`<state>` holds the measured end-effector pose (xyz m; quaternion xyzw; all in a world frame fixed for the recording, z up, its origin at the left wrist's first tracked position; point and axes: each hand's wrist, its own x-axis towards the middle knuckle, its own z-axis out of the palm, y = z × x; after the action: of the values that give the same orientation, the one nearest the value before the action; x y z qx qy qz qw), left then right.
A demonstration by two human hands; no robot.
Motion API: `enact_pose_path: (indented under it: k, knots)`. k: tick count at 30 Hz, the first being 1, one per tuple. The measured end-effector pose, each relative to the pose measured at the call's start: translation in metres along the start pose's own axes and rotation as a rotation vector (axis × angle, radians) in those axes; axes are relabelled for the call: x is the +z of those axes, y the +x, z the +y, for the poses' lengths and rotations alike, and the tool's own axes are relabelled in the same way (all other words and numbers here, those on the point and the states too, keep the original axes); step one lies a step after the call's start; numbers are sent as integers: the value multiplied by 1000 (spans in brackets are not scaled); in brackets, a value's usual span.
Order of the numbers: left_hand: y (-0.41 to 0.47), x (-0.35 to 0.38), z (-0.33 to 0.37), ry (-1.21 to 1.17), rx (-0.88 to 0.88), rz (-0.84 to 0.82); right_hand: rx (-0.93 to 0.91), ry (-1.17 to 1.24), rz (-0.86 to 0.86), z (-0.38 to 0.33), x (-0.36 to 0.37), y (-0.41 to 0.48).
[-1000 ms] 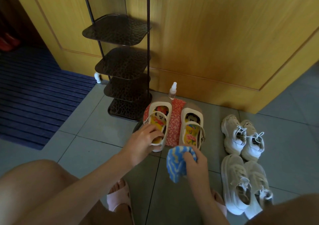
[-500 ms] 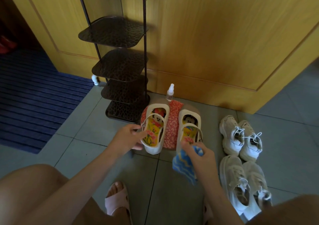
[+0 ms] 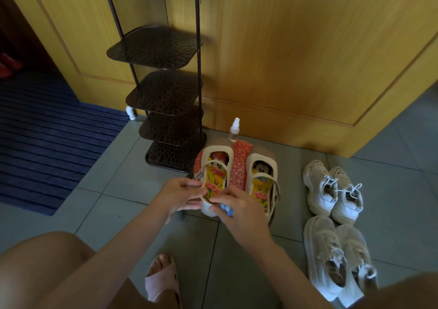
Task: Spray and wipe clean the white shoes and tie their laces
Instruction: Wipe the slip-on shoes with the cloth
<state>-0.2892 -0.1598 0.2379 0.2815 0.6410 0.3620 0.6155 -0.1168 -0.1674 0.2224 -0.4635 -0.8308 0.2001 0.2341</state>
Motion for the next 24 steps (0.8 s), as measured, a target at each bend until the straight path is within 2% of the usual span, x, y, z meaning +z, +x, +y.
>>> enact_pose_path:
  k: [5, 8, 12, 20, 24]
  knots:
    - [3, 2, -2, 106, 65, 47, 86, 104, 76, 3, 2, 1]
    - [2, 2, -3, 131, 72, 60, 130, 91, 62, 3, 4, 4]
    - [2, 3, -6, 175, 82, 42, 171, -14, -17, 8, 3, 8]
    - [8, 9, -17, 308, 144, 76, 227, -37, -215, 6, -4, 5]
    - [10, 13, -16, 252, 95, 74, 238, -30, -327, 8, -5, 8]
